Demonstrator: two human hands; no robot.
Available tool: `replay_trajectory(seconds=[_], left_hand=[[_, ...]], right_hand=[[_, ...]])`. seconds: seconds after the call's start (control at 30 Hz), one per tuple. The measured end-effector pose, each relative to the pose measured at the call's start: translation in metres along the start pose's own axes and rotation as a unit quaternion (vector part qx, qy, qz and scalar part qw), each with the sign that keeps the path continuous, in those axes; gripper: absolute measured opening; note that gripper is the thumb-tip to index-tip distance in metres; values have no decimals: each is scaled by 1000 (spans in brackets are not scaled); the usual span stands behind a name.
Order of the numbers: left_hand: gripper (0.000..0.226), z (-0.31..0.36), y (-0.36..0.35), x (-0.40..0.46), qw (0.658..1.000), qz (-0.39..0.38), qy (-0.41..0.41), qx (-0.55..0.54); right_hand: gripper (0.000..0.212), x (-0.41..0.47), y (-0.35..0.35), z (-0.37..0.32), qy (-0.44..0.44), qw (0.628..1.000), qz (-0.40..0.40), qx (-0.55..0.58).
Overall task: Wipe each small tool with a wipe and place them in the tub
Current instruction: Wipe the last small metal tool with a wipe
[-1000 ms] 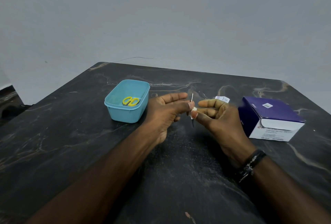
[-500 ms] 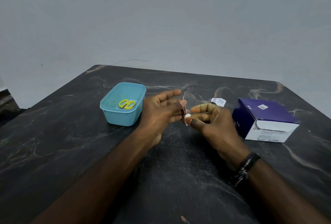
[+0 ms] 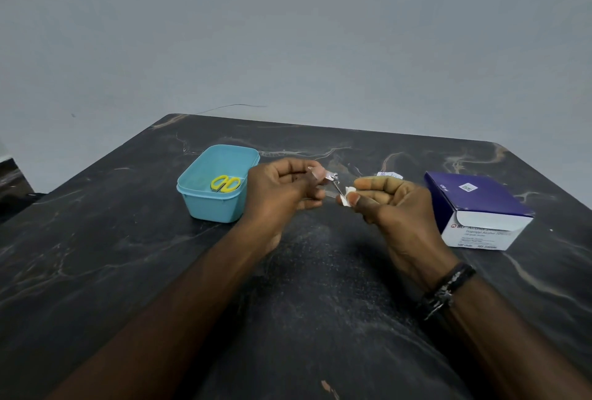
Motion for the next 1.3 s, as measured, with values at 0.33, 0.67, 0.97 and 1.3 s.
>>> replay_trajectory(seconds=[0.33, 0.67, 0.97, 1.3], left_hand=[[20, 6, -33, -17, 968, -101, -127, 190], [28, -9, -35, -16, 992, -93, -19, 88], [34, -5, -19, -8, 982, -68, -29, 173], [19, -13, -22, -5, 993, -105, 48, 1]], right_hand=[[21, -1, 7, 1, 30, 997, 58, -44], [13, -7, -3, -5, 67, 987, 47, -141], [17, -5, -10, 2, 10, 1000, -10, -13], [18, -4, -19, 19, -104, 991, -55, 61]])
Point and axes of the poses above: each hand's wrist, its own x-axis towards the middle knuckle, its own y-axis out of the back of the hand, z = x × y, the point moved 9 cm from there along x, towards the middle knuckle, and after that the axes turned 3 degrees about -y, right-handed, at the moved point
